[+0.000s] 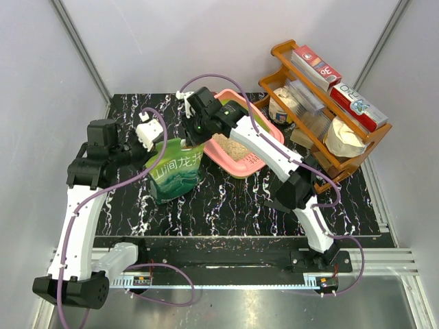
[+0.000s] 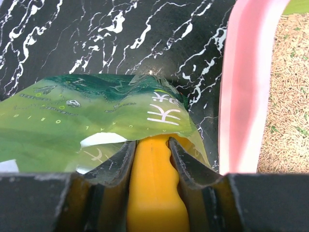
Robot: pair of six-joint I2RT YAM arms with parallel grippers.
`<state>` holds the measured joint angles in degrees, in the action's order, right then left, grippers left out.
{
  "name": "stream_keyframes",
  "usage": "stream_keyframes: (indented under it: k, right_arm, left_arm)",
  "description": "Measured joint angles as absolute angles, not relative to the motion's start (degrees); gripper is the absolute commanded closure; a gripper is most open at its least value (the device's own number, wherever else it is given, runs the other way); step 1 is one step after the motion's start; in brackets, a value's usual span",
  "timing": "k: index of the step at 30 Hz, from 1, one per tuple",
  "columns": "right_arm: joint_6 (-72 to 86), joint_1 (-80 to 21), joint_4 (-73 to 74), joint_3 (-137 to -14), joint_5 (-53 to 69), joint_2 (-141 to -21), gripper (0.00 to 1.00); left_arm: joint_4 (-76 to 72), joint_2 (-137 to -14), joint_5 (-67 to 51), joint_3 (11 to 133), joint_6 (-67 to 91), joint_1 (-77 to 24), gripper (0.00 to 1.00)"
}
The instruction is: Fill the litter box with clean litter
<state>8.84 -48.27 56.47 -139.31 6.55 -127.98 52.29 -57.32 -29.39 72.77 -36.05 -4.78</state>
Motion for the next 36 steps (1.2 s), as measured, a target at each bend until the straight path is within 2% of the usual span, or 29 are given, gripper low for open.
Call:
stream_keyframes:
  k: [5, 11, 24, 29, 36]
  right_arm:
    - [12.58, -48.18, 55.48, -138.10, 5.23, -128.29, 1.00]
    - [15.55, -47.57, 52.36, -135.02, 11.14, -130.39, 1.00]
    - [21.39, -39.53, 44.56, -126.89, 39.29, -130.50, 1.00]
    - [26.83, -34.94, 42.41, -126.56, 46.85, -130.48, 1.00]
    - [37.71, -29.06, 32.36, -117.27, 59.09, -129.71, 1.00]
  left_arm:
    - [47.86, -54.37, -29.76, 68.20, -34.89, -4.78, 1.00]
    - [45.74, -52.97, -29.76, 65.71, -34.50, -4.84, 1.00]
    - [43.20, -54.72, -32.62, 65.12, -34.48, -5.13, 1.00]
    - [43.20, -54.35, -33.34, 65.12, -33.67, -5.08, 1.00]
    - [43.86, -55.81, -34.00, 66.43, -31.59, -5.15, 1.00]
